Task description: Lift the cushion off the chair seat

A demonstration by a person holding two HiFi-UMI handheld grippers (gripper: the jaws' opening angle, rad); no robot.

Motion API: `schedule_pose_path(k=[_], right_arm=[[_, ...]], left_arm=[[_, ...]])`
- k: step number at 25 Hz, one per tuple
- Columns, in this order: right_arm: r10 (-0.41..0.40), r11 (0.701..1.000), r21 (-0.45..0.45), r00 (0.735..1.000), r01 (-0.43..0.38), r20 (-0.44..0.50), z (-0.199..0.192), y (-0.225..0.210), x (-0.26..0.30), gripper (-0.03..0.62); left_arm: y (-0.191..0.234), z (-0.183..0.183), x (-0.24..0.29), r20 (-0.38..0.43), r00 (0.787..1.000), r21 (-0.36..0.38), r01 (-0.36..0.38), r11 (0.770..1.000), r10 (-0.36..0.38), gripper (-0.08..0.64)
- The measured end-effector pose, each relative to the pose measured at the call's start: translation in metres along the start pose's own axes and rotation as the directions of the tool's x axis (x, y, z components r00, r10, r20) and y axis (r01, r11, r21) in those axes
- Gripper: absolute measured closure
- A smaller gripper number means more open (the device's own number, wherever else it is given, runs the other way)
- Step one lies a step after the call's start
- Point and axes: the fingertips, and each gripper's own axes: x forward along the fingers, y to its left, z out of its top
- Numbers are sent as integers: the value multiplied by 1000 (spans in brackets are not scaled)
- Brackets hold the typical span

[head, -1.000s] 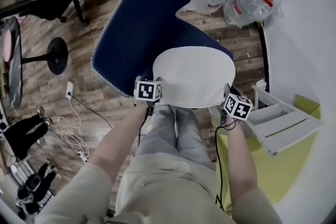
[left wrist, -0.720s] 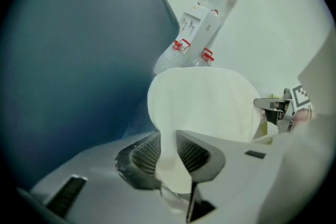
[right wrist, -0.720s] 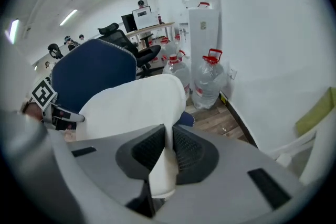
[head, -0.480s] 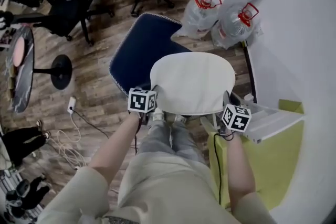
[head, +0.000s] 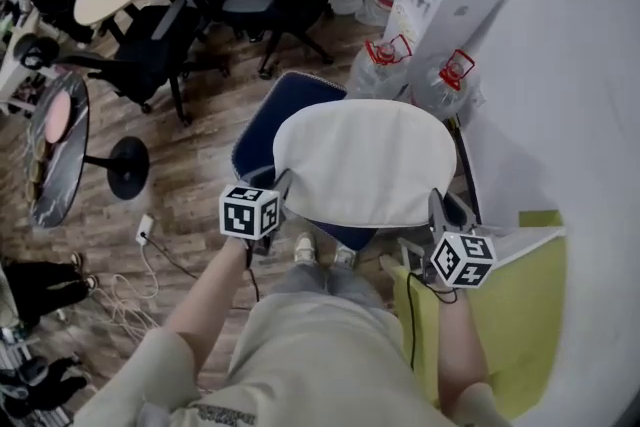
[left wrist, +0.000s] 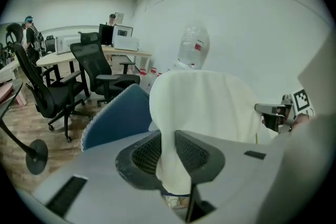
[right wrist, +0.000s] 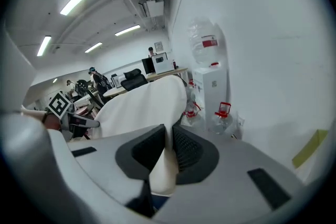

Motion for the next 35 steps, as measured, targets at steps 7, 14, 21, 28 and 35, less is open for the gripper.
schedule_pose_path(k=[7,14,21,28,35], right_arm=[[60,997,-50,981,-52,183,85,39,-51,528],[109,994,-64,943,-94,314,142,49,-97,528],[159,983,-152,879,-101,449,198,83,-144,528],[198,979,-147,853,-144,483,219,98,-163,528],[217,975,-153,859,-163,463,220,108,-161,528]], left_arm=[[-13,71,-78,165,986,44,-6,999,-1,462],[-41,131,-132,317,948,80,-2,997,-23,462],[-52,176,-192,467,884,82,-21,996,-20,463],[-54,198,-221,526,850,91,-25,996,-27,462],[-52,200,-229,521,853,100,-15,995,-40,464]])
